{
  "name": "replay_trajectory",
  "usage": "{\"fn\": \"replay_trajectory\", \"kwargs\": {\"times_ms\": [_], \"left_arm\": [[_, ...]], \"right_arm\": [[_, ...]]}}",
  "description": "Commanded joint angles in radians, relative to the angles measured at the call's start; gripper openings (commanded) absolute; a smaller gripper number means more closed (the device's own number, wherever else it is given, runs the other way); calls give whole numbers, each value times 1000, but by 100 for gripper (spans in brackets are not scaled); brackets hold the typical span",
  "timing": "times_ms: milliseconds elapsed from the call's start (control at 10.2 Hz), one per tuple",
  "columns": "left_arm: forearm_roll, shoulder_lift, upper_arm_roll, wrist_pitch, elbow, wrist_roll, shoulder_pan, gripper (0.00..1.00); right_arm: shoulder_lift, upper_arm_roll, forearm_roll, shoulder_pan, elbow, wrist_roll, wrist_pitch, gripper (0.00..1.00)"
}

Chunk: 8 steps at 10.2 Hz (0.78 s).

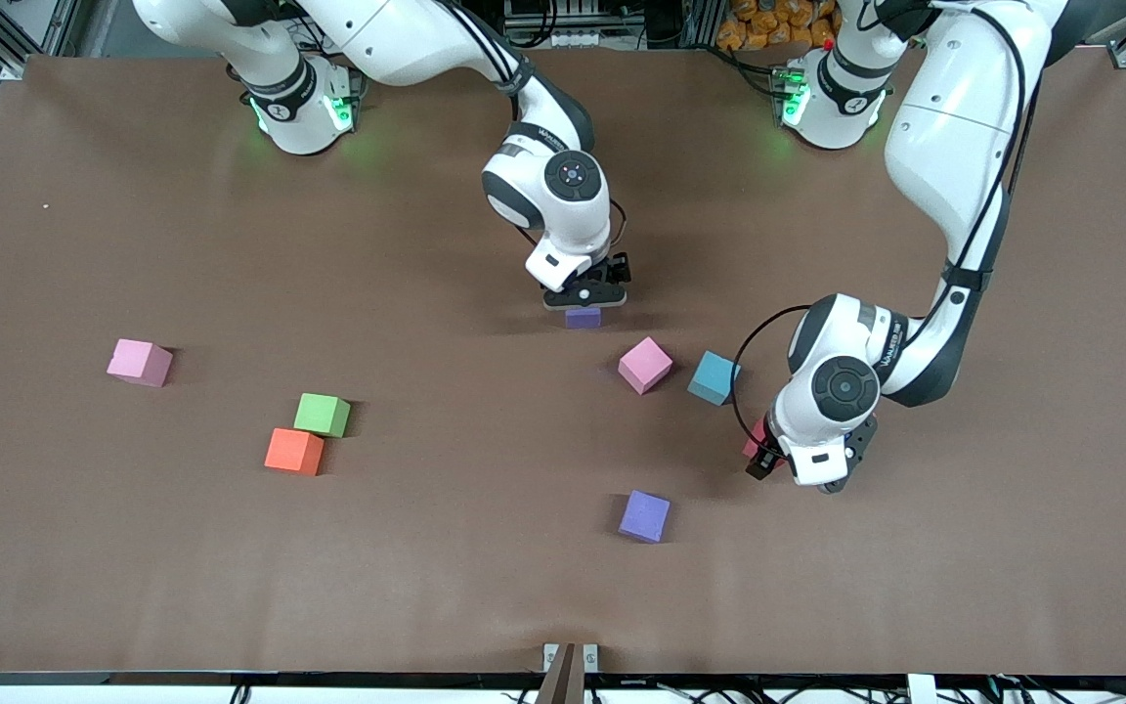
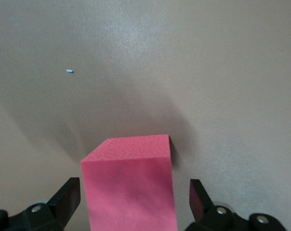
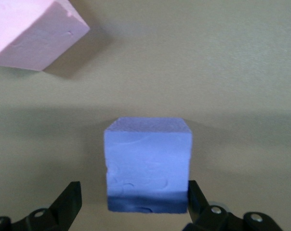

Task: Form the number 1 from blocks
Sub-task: 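Grasp and reposition the purple cube with the right gripper while the left gripper grasps red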

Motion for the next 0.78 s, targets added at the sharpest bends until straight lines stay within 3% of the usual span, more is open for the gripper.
{"fn": "replay_trajectory", "kwargs": {"times_ms": [0,98,293,488,684], "left_arm": [[77,-4,-1,20,-6,-12,4,24],[94,-5,-3,20,-6,-7,12,0],[109,-14,-3,20,0,81,12,0],[106,-77,-12,20,9,131,4,0],[108,-145,-57,1,3,129,-37,0]], "right_arm": [[13,0,-49,-4,35,21,-7,5],[-26,6,-44,-18,21,18,-33,0],[-145,100,-44,-102,-78,14,-126,0],[-265,229,-41,-200,-240,30,-117,0],[-296,328,-37,-219,-322,153,-116,0]]}}
